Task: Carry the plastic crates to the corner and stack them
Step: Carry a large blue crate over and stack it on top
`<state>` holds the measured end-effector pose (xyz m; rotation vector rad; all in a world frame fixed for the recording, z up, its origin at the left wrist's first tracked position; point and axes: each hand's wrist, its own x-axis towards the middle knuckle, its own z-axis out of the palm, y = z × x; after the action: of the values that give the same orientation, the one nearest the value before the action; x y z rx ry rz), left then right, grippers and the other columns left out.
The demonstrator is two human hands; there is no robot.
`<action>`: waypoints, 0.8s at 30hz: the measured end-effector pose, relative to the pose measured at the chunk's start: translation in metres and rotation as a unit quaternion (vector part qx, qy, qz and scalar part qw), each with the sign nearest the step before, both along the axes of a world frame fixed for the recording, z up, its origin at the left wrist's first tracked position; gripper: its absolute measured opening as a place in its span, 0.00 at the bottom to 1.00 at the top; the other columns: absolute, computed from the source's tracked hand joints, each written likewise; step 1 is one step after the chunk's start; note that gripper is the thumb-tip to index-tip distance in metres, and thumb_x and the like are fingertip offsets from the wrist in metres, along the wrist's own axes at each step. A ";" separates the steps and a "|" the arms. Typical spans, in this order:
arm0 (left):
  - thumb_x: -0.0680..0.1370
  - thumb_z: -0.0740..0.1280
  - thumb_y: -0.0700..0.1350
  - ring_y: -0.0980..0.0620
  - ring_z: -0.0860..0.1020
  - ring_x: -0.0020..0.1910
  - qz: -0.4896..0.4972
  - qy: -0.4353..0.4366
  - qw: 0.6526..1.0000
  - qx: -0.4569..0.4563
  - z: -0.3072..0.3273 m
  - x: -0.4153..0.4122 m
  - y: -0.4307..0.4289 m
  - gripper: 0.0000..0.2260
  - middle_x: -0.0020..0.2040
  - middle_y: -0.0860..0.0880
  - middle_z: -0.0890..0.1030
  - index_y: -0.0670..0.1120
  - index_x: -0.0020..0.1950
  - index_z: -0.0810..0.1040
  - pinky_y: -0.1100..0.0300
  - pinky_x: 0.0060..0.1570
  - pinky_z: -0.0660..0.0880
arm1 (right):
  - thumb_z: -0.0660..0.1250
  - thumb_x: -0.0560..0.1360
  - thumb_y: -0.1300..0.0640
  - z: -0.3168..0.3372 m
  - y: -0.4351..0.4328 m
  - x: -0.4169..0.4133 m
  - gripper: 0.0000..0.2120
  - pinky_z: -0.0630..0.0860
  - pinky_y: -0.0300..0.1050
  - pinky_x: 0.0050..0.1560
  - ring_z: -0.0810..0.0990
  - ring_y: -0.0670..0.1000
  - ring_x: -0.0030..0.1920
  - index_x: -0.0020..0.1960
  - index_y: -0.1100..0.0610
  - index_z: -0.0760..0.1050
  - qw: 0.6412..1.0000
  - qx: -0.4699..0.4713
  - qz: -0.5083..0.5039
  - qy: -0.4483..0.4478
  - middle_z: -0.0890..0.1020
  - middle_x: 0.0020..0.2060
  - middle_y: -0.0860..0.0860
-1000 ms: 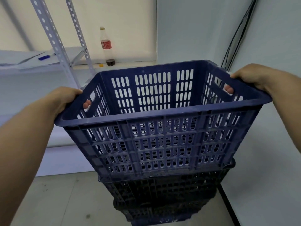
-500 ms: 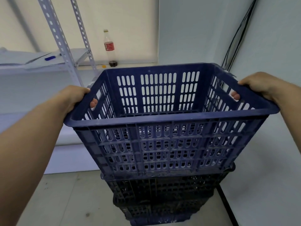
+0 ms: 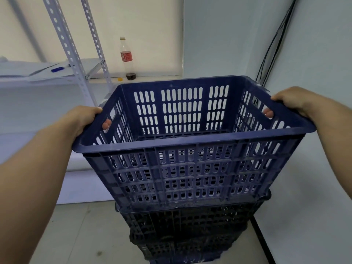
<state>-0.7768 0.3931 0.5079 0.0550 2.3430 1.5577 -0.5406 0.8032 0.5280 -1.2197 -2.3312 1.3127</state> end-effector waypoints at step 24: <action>0.82 0.52 0.42 0.44 0.72 0.32 -0.042 0.080 0.981 -0.174 0.001 0.001 0.007 0.20 0.34 0.39 0.77 0.35 0.38 0.77 0.54 0.34 0.69 | 0.50 0.81 0.65 0.004 -0.009 -0.006 0.12 0.73 0.40 0.25 0.80 0.55 0.30 0.56 0.62 0.71 0.991 0.120 0.044 -0.041 0.81 0.37 0.60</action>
<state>-0.7756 0.4006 0.5088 0.2007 2.6671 1.1229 -0.5467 0.7939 0.5319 -1.1260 -2.5394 0.9860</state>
